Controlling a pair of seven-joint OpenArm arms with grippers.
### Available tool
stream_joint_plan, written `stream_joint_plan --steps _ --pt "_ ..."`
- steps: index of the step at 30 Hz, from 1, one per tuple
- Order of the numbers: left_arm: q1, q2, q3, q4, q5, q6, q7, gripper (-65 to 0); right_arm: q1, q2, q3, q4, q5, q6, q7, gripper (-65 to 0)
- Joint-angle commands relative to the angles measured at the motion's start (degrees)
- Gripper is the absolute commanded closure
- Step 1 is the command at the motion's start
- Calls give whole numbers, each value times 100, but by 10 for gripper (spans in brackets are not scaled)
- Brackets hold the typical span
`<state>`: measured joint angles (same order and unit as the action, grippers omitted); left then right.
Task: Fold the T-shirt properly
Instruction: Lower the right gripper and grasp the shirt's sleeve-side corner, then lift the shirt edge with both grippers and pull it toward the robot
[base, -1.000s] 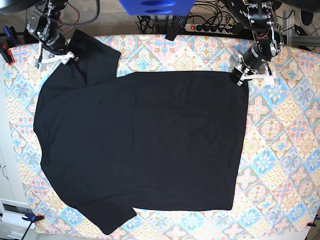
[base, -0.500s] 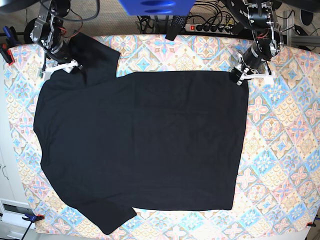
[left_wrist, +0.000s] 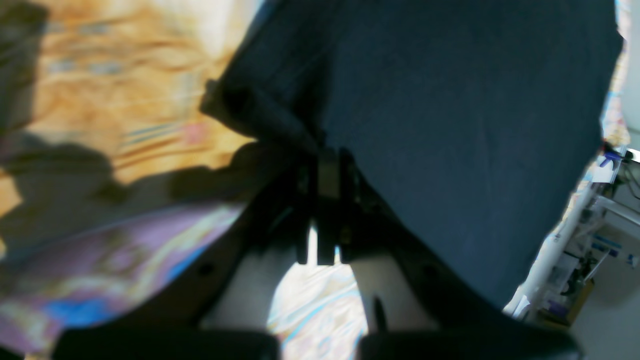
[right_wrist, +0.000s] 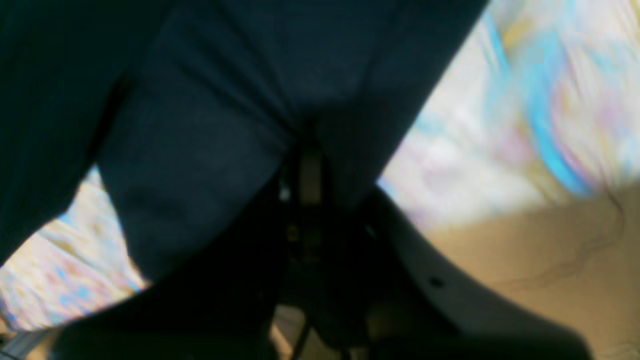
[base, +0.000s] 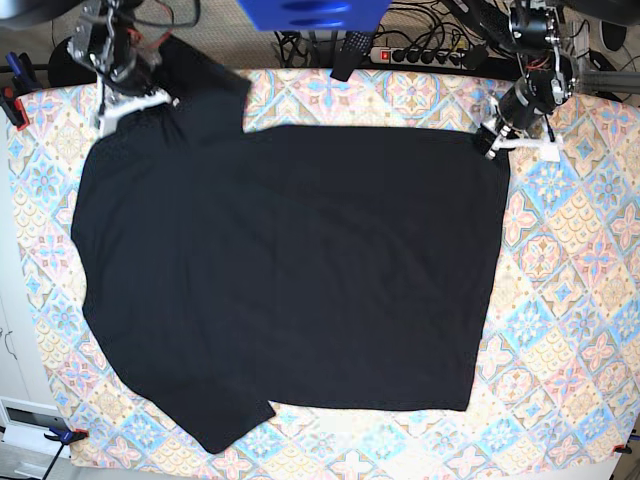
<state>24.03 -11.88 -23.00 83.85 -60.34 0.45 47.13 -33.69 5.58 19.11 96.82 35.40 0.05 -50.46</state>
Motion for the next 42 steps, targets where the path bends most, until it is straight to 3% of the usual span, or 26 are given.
stream_joint_plan --steps 1,18,24,30,42 --pt "124 -100 -25 129 -54 -23 3 0 -108 88 133 222 -19 -10 83 0" --pt "1698 -188 -16 1307 -63 -23 3 0 -1593 88 326 1075 -19 -10 92 0" --pt "1927 -179 -16 1535 -72 -23 3 0 -1673 88 326 1294 -19 -10 109 0" --pt "1751 -179 -25 1896 -371 -23 3 0 -1576 88 326 1312 -28 -10 136 0" --pt "397 -179 10 2160 -327 -23 -6 0 51 88 282 1347 -28 -10 74 0"
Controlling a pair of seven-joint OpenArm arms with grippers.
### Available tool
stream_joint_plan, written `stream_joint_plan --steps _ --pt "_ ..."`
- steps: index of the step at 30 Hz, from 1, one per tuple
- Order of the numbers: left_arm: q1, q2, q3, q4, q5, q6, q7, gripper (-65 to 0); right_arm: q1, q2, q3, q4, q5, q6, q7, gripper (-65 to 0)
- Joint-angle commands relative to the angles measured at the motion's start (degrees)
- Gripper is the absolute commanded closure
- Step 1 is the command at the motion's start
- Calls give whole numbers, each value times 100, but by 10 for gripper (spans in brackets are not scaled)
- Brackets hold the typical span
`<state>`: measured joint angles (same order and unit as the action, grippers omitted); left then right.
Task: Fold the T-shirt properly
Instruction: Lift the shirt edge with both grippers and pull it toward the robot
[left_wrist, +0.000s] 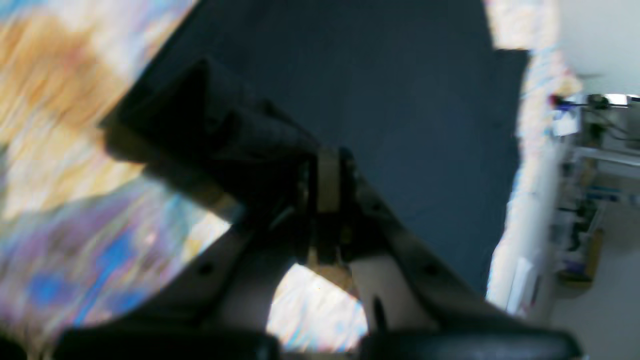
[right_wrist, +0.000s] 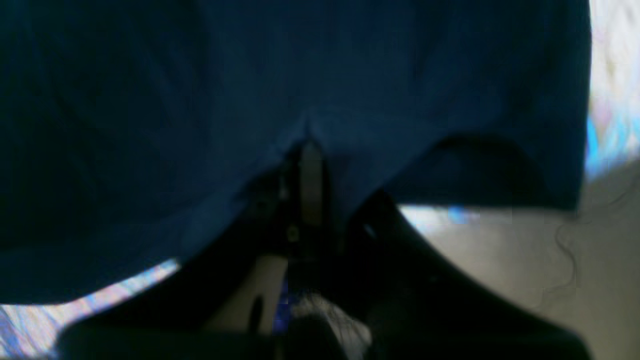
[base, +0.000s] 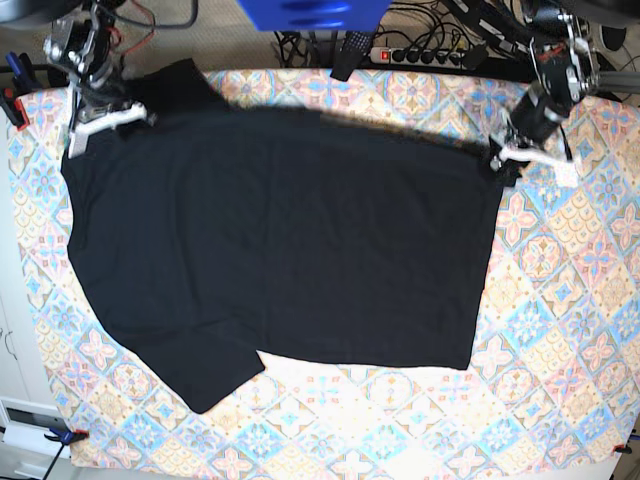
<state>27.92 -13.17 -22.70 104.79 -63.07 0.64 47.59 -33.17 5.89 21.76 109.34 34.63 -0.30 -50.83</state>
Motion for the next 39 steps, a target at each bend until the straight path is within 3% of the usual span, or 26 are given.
stream_joint_plan --steps 1,8,16,23,29,36,39 --pt "-124 -50 59 -31 -54 -43 -52 0 139 57 18 95 49 25 111 0" --pt "-1030 -50 454 -1112 342 -43 -69 0 1132 57 9 77 49 25 -337 0" --pt "-1803 -41 525 -2123 351 -43 -87 0 1765 57 -9 -635 40 25 -328 0" --pt "-1979 -41 498 -2211 351 -43 -87 0 2354 66 -308 -1347 31 25 -319 -2" --pt "-2005 -41 481 -2220 553 -43 -87 -38 2592 268 -308 -1505 22 25 -319 -115" --pt "-1750 -68 358 -2158 518 -34 -52 -197 2319 549 -264 -1356 22 25 -355 -210" --pt "-1372 -59 182 -1895 280 -34 -52 -236 1941 549 -264 -1004 22 25 -363 -248"
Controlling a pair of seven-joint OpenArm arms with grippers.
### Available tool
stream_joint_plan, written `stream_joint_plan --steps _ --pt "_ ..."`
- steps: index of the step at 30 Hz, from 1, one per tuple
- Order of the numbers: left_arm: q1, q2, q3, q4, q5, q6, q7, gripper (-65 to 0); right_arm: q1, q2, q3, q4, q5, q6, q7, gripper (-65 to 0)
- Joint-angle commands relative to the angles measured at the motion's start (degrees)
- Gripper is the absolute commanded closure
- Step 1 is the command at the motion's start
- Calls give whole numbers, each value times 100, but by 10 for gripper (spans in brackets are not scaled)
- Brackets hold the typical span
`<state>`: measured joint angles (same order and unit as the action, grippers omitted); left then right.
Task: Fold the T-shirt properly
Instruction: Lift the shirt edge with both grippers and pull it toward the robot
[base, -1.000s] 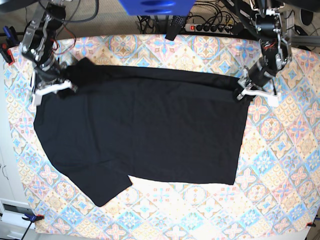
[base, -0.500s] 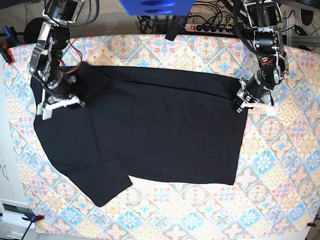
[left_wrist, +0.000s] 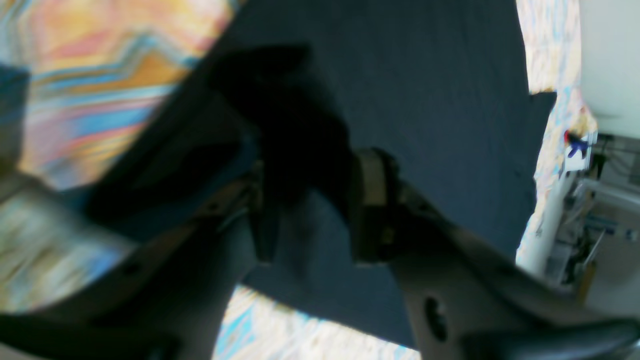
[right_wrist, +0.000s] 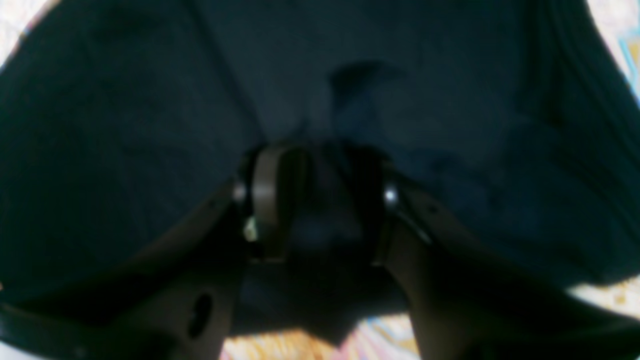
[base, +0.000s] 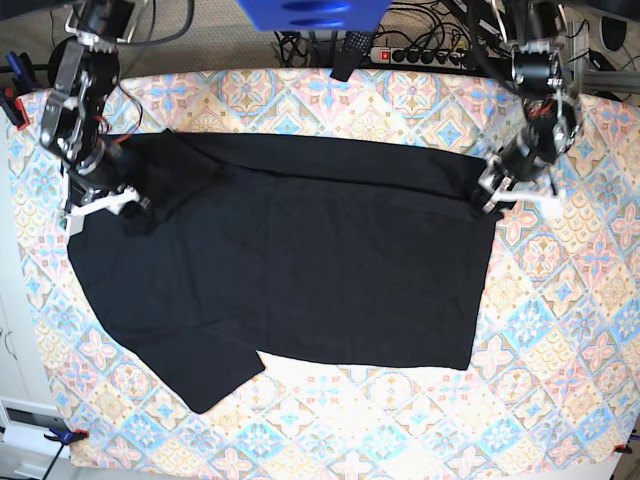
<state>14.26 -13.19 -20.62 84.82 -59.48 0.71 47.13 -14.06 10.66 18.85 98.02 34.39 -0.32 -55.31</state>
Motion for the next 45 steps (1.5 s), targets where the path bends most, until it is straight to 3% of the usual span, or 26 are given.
stream_joint_plan --steps 1,9,23,37,39,42,45 --pt "99 -66 -35 191 -175 -40 -6 -240 -75 73 27 233 47 27 85 -259" --pt "697 -74 -52 463 -649 -40 -15 -245 -910 64 361 796 55 27 111 -297" --pt "785 -48 -52 -152 -667 -31 38 -245 -1068 55 352 787 55 27 111 -298" --pt "-165 233 -8 -1093 -623 -31 47 -234 -1086 47 396 717 64 27 85 -299" --pt "-182 260 -8 -1093 -623 -31 65 -183 -1139 38 546 611 73 27 85 -299" --pt "-182 260 -8 -1093 -623 -40 65 -14 -1139 29 669 365 82 27 85 -297" --pt "-156 260 -8 -1093 -623 -40 65 0 -1130 29 809 31 82 27 85 -296"
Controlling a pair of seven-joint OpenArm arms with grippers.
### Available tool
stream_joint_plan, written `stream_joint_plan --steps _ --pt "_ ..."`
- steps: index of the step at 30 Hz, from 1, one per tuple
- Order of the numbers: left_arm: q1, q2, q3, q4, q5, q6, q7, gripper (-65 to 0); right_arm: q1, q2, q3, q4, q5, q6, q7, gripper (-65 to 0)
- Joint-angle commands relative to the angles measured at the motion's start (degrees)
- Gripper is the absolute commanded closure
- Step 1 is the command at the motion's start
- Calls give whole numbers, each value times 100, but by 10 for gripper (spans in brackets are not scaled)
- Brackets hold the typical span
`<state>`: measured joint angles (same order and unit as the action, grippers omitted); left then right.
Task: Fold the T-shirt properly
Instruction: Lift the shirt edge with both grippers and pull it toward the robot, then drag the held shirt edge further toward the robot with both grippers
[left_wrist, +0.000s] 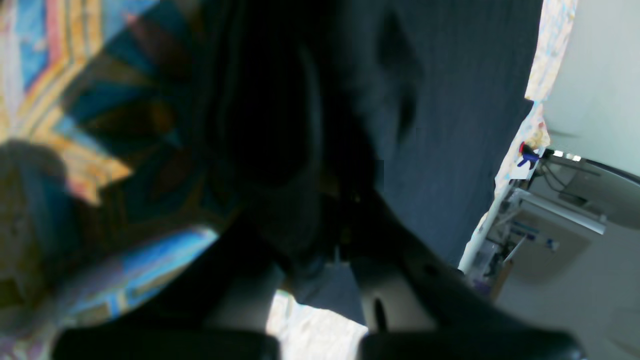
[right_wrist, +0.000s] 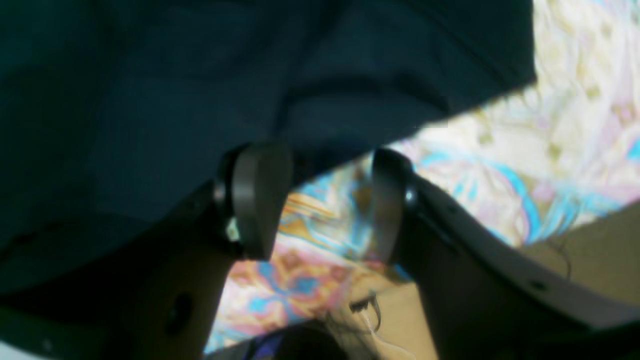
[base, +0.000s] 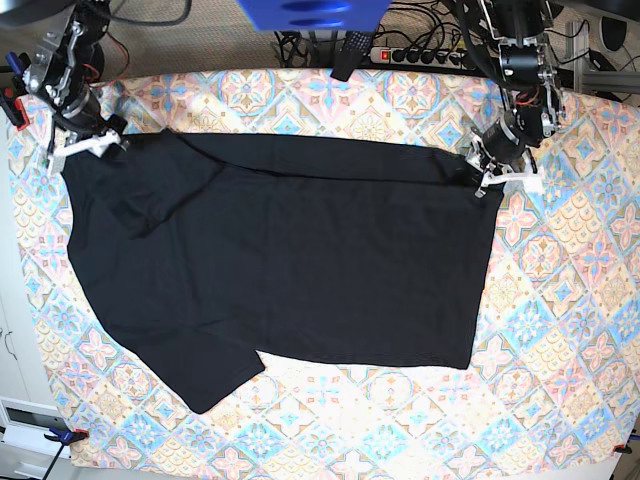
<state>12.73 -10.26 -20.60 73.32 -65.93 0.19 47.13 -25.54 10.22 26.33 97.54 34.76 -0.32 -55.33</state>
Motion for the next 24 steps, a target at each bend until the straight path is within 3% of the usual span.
stream_joint_plan --steps 1,8,14,24 --pt "-3 -33 -10 57 13 12 65 0 18 73 123 -17 45 27 87 -296" --pt "120 -60 -19 66 -22 12 73 0 27 73 422 -264 45 27 87 -303" --pt "314 -60 -45 75 -22 3 73 0 396 73 528 -598 53 27 87 -382" --pt "630 -68 -45 75 -31 3 73 0 862 81 528 -712 53 27 87 -382"
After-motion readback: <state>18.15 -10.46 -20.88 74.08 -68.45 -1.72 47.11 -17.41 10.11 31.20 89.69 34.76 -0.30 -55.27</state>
